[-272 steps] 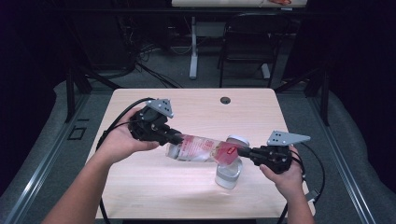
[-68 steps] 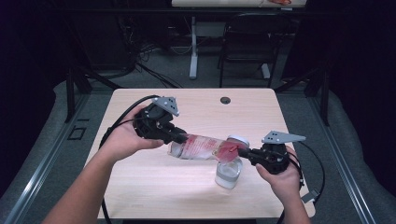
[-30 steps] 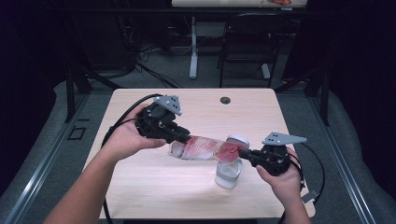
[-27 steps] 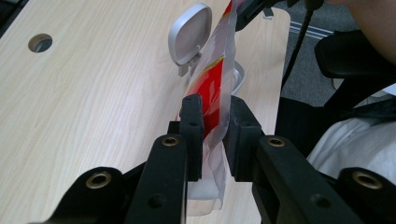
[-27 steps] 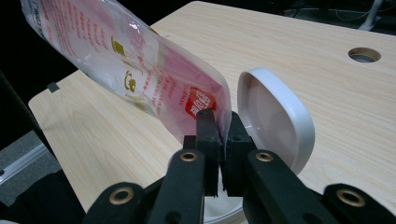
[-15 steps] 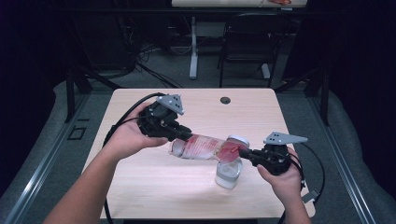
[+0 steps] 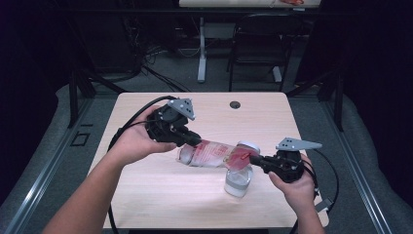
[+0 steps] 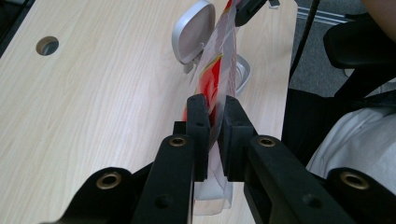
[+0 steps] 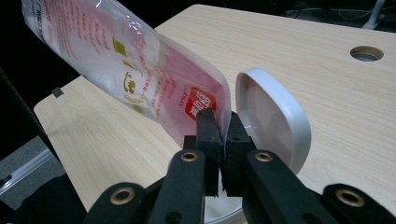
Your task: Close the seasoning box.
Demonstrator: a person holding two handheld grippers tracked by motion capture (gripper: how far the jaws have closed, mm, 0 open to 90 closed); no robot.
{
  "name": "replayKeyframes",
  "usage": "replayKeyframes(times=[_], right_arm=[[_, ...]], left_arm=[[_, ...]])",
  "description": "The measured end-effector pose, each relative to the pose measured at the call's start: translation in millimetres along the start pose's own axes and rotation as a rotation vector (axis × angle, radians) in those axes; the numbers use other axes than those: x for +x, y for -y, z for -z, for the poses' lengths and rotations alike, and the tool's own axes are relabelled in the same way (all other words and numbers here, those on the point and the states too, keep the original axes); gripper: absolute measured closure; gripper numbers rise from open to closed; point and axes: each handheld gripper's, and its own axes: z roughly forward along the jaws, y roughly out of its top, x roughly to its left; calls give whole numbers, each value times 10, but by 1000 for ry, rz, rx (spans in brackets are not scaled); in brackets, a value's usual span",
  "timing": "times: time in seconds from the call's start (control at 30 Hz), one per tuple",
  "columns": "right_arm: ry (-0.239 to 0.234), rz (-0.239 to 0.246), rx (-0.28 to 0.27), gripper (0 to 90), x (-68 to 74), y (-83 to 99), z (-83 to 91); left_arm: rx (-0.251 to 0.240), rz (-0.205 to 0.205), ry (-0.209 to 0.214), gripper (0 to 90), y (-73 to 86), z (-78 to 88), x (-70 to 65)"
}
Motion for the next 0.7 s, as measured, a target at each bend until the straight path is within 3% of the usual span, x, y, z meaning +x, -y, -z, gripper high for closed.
replayKeyframes(times=[0.7], right_arm=[[6, 4, 0, 873, -5, -4, 16]], left_arm=[[-4, 10, 12, 840, -21, -4, 14]])
